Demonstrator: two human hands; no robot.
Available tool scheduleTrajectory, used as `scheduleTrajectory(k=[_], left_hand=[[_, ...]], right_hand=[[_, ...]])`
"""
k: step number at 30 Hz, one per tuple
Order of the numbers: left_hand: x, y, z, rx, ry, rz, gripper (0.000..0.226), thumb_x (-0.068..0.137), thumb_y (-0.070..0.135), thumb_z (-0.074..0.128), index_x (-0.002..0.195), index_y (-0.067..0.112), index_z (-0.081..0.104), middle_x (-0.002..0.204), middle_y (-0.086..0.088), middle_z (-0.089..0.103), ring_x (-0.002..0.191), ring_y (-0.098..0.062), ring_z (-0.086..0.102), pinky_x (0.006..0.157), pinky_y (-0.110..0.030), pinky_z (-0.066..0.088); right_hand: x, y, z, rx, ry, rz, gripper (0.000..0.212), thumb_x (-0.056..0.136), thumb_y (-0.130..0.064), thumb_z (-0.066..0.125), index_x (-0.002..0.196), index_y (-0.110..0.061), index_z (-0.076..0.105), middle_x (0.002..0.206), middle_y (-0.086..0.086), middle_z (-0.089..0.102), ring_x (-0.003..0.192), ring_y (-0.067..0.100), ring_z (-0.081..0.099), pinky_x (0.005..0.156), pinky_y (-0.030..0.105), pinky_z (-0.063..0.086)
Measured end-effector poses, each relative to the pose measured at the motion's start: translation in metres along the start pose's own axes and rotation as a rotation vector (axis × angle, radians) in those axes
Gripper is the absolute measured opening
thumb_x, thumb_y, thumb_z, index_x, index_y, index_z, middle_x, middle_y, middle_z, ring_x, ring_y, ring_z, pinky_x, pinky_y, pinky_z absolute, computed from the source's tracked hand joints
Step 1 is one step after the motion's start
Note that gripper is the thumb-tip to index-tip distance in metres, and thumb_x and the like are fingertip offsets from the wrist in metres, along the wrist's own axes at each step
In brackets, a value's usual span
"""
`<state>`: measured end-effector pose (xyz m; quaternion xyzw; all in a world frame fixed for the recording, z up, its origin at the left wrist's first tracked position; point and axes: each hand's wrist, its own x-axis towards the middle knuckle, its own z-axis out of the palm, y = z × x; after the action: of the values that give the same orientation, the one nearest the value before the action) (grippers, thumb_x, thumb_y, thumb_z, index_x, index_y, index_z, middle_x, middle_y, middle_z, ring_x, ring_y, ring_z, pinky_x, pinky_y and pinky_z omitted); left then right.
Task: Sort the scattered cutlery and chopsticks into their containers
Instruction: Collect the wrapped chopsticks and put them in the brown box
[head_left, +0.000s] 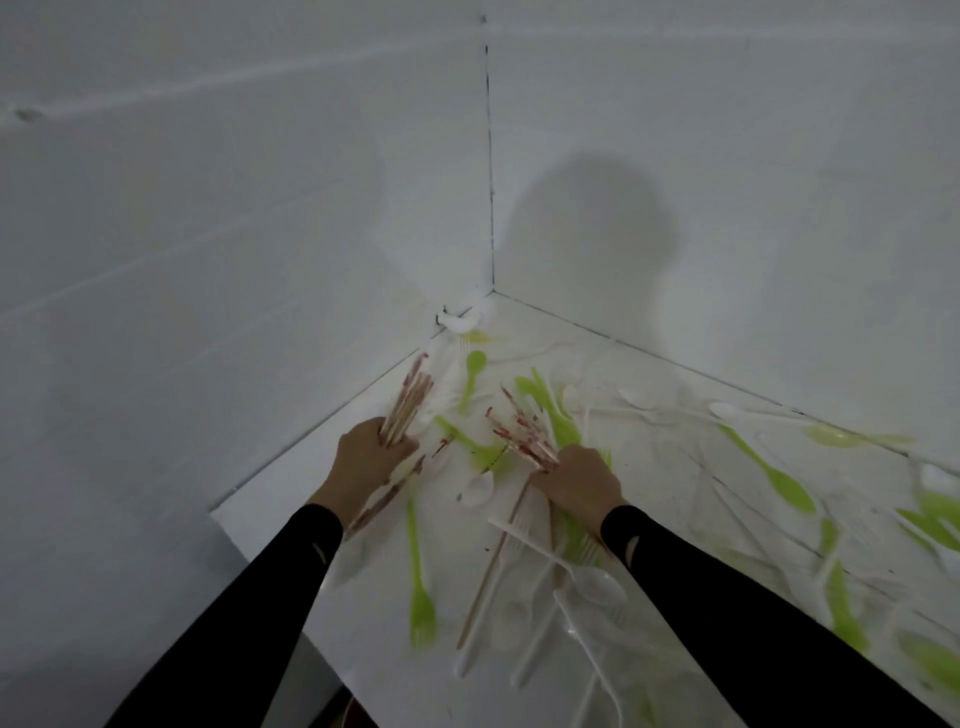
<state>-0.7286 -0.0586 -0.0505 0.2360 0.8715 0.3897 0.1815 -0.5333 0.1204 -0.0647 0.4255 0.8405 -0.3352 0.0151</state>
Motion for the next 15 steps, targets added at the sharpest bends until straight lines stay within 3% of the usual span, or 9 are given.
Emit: scheduleTrajectory(k=[2,4,7,12,15], left_hand=[[-0.002,-0.012,0.003,0.239,-0.041,0.054,0.022,0.084,0.027,0.072,0.087,0.007,0.063,0.082,-0.006,0.064,0.077,-0.024,0.058,0.061,-0.026,0.043],[-0.004,-0.015,0.007,0.323,-0.056,0.087,0.020,0.085,0.029,0.071,0.083,0.012,0.061,0.078,-0.002,0.061,0.075,-0.021,0.056,0.056,-0.021,0.035],[-0.003,-0.016,0.014,0.404,-0.051,0.088,0.018,0.086,0.035,0.068,0.078,0.021,0.060,0.078,0.001,0.060,0.079,-0.022,0.061,0.059,-0.028,0.038],[0.001,-0.013,0.023,0.548,-0.018,0.050,0.027,0.094,0.042,0.054,0.088,0.017,0.063,0.089,-0.003,0.061,0.091,-0.028,0.062,0.066,-0.029,0.042],[0.000,-0.011,0.027,0.555,0.013,0.032,0.023,0.093,0.039,0.054,0.083,0.019,0.058,0.087,-0.002,0.058,0.092,-0.029,0.062,0.067,-0.029,0.043]], right_hand=[[0.003,0.003,-0.006,0.139,0.050,0.002,0.028,0.087,-0.040,0.061,0.080,-0.013,0.055,0.081,0.004,0.061,0.076,0.027,0.062,0.061,0.029,0.046],[0.005,0.002,-0.015,0.279,0.127,-0.018,0.028,0.086,-0.040,0.060,0.085,-0.012,0.057,0.083,0.007,0.066,0.073,0.029,0.066,0.064,0.039,0.055],[0.005,-0.004,-0.032,0.399,0.265,-0.131,0.023,0.088,-0.035,0.058,0.094,-0.013,0.056,0.082,0.004,0.070,0.072,0.028,0.067,0.068,0.047,0.057],[0.001,-0.021,-0.061,0.283,0.431,-0.512,0.017,0.093,-0.026,0.062,0.104,-0.015,0.055,0.075,-0.003,0.059,0.066,0.018,0.056,0.057,0.030,0.038],[-0.010,-0.020,-0.060,0.085,0.363,-0.655,0.019,0.089,-0.034,0.056,0.097,-0.017,0.061,0.067,-0.006,0.056,0.060,0.022,0.056,0.056,0.026,0.035]])
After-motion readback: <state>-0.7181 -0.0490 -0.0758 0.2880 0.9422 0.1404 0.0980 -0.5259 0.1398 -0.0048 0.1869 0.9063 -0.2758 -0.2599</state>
